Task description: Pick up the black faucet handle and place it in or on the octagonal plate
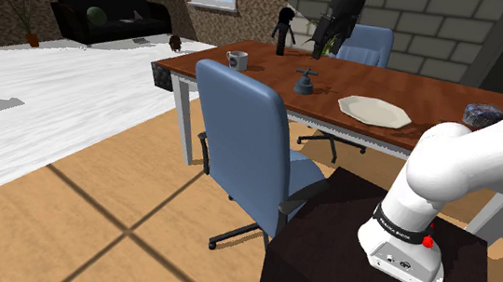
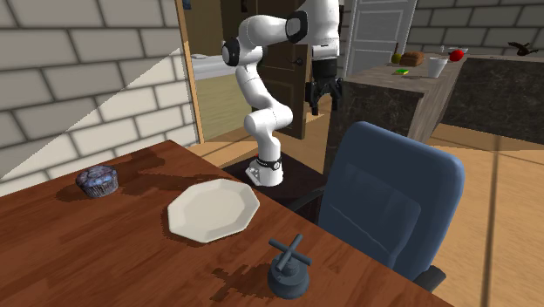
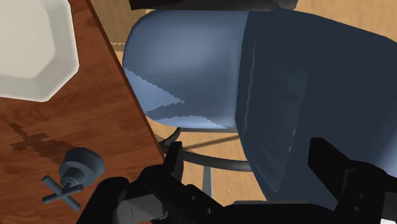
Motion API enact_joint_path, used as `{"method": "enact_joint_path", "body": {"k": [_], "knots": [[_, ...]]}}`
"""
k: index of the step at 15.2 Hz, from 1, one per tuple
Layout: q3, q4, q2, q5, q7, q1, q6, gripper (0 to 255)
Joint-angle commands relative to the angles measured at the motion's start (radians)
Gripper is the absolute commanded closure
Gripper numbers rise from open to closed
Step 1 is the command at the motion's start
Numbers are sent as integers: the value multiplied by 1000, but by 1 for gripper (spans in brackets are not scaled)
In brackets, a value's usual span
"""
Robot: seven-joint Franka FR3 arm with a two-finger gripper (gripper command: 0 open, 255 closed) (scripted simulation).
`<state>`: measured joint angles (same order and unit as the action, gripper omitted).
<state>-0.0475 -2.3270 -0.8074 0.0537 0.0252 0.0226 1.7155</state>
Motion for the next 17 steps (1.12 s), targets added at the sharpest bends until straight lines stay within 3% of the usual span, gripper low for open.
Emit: {"method": "enact_joint_path", "body": {"k": [1, 9, 17], "knots": [[0, 0, 0, 0, 0, 0, 0, 0], [-128, 93, 240, 58, -130, 33, 97, 0], [-245, 256, 517, 60, -264, 55, 163, 0]]}}
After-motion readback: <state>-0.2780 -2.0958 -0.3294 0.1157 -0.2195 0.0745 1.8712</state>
